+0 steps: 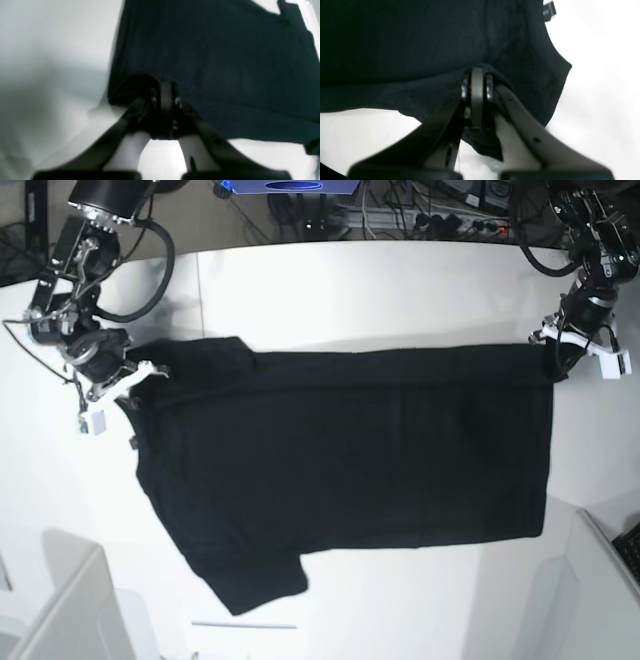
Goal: Fold the T-shirt properly
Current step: 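Lift the shoulder edge and fold it across the shirt body, then release the shirt and raise both grippers, then lower both grippers and grasp the folded edge again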
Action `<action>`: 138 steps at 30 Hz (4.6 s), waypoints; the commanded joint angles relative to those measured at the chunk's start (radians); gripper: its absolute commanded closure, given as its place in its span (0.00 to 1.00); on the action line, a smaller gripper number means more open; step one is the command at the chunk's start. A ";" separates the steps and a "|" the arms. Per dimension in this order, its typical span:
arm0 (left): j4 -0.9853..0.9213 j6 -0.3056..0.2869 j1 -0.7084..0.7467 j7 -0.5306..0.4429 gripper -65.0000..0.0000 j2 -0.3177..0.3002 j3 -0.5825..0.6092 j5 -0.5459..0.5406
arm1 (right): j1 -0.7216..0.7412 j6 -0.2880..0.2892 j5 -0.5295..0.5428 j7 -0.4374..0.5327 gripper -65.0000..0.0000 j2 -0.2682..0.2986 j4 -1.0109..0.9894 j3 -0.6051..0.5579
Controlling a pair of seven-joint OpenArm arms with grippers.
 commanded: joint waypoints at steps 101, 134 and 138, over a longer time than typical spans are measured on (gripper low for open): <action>-0.669 0.107 -0.745 0.106 0.50 -0.186 0.040 -0.008 | 0.337 -0.060 0.016 0.370 0.52 0.045 -0.454 -0.096; -0.336 -0.206 -0.227 -0.076 0.52 0.086 -0.306 0.213 | -0.179 -0.310 0.175 0.435 0.51 -0.208 -0.167 0.128; -0.390 -0.201 -0.270 -0.076 0.52 0.086 -0.308 0.213 | -0.174 -0.310 0.181 0.508 0.51 -0.174 -0.219 0.068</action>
